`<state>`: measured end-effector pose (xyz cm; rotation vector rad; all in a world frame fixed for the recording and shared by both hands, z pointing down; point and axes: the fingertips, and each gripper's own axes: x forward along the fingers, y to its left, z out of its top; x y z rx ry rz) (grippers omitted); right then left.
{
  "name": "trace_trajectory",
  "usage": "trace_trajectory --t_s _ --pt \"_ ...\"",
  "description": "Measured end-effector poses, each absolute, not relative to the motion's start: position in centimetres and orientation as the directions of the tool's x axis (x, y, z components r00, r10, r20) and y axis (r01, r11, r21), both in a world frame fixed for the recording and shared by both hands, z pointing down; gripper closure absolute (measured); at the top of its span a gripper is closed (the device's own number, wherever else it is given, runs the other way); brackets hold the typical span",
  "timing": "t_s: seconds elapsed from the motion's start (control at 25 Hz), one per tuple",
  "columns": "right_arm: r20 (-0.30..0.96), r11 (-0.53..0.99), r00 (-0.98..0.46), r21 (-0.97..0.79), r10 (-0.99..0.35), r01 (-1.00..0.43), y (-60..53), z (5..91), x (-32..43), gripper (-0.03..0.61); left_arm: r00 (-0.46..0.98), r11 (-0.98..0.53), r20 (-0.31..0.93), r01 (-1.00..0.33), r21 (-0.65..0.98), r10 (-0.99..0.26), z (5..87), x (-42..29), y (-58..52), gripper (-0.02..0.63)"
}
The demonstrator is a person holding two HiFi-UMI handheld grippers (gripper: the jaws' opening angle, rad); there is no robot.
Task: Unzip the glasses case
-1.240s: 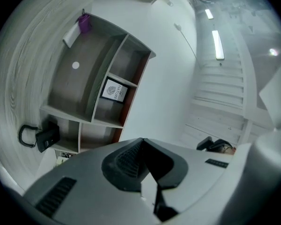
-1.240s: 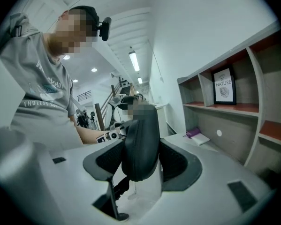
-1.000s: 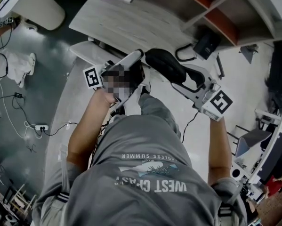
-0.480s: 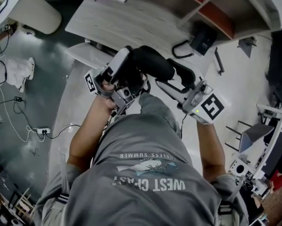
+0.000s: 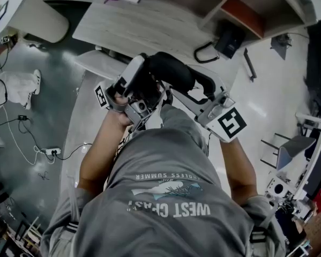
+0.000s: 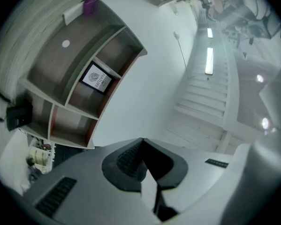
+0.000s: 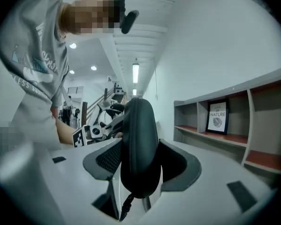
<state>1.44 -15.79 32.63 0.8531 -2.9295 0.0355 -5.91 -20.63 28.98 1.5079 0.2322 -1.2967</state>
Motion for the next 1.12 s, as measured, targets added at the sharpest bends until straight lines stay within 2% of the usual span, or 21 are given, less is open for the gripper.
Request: trace_trajectory --t_s 0.24,0.36,0.64,0.84,0.96,1.12 --pt "0.334 0.858 -0.790 0.168 -0.514 -0.486 -15.2 34.3 3.6 0.344 0.704 -0.504 -0.631 0.435 0.746 -0.325 29.6 -4.5 -19.6 0.614" --pt "0.452 0.868 -0.747 0.159 -0.487 -0.470 -14.8 34.8 4.1 0.347 0.810 -0.591 -0.516 0.279 0.756 -0.277 29.7 -4.3 -19.0 0.614" --pt "0.595 0.865 -0.650 0.175 -0.473 -0.470 -14.8 35.1 4.5 0.348 0.927 -0.775 -0.280 -0.018 0.632 -0.250 28.6 -3.7 -18.6 0.614" --pt "0.686 0.838 -0.511 0.287 -0.518 -0.465 -15.2 36.1 5.4 0.350 0.957 -0.878 -0.009 -0.261 0.401 -0.289 28.5 -2.6 -17.9 0.614" --pt "0.711 0.821 -0.448 0.333 -0.542 -0.464 -15.8 36.8 5.7 0.351 0.951 -0.913 0.090 -0.310 0.266 -0.297 28.1 -1.8 -17.3 0.614" --pt "0.720 0.812 -0.426 0.338 -0.549 -0.475 -16.5 36.7 5.3 0.351 0.963 -0.933 0.100 -0.267 0.240 -0.250 27.9 0.5 -15.8 0.614"
